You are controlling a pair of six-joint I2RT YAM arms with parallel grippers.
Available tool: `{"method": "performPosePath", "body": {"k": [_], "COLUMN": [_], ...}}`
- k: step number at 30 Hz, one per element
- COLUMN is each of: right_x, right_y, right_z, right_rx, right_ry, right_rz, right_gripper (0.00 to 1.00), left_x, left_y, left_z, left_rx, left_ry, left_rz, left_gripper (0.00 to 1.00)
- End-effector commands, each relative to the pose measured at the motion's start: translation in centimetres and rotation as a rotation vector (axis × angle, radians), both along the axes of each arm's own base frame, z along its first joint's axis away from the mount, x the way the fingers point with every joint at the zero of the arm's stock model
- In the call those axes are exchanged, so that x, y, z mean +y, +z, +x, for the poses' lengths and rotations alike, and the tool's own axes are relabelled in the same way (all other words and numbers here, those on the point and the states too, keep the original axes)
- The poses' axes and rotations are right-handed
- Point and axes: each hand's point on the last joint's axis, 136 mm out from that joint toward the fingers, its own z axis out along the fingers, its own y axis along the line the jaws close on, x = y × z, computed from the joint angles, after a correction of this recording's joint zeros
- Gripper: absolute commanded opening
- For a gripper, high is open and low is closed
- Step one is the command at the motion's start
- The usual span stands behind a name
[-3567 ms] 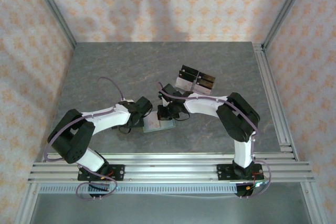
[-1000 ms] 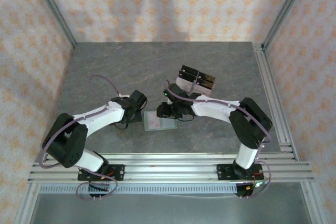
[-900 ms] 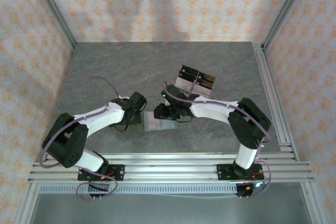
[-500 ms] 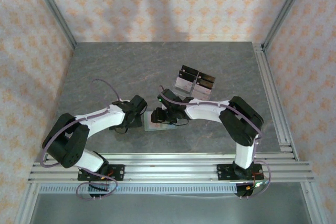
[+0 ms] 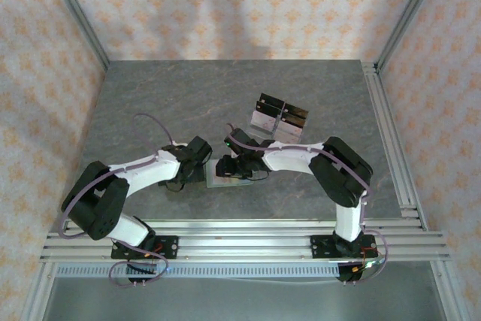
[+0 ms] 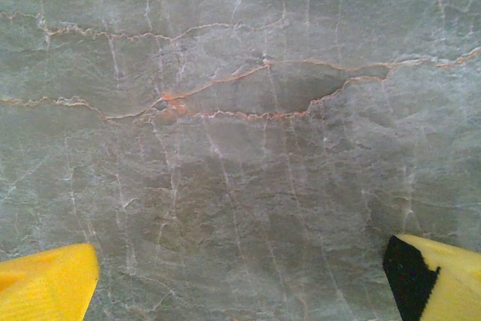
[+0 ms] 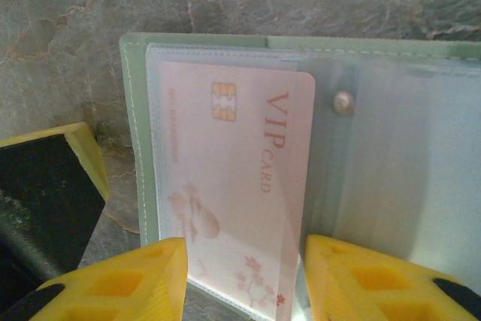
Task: Put the credit cards into the card holder
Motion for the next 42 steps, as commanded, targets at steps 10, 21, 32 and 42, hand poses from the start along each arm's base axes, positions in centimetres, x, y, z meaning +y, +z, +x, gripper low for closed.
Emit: {"method": "performPosePath", "body": {"k": [10,21,32,42], "right_x": [2.1,4.2,1.0,-5.6], "right_y": [0.3,1.0,5.4,3.8], "right_z": [0.1,-0.2,1.4,4.1], "right_rx": [0.012,0.039,-0.053,-0.187], "right_ry": [0.027,0.075,0.024,0.068], "right_rz": [0.04,0.138,0.146,-0.218], "right_gripper": [0.45,0.46,0.46,0.47], "left_x": [-0.2,-0.5,0.4,1.1], "left_y": [-1.3,-1.8,-0.2,2.1], "left_z": [-0.5,-0.9,-0.6,-0.4], "left_rx": [0.015,0.02,-0.022,-0.084], "left_ry": [0.011,0.008,0.028,0.046], "left_rz": [0.005,-0.001,0.039,0.052], "left_gripper": [1.0,1.0,1.0,1.0]}}
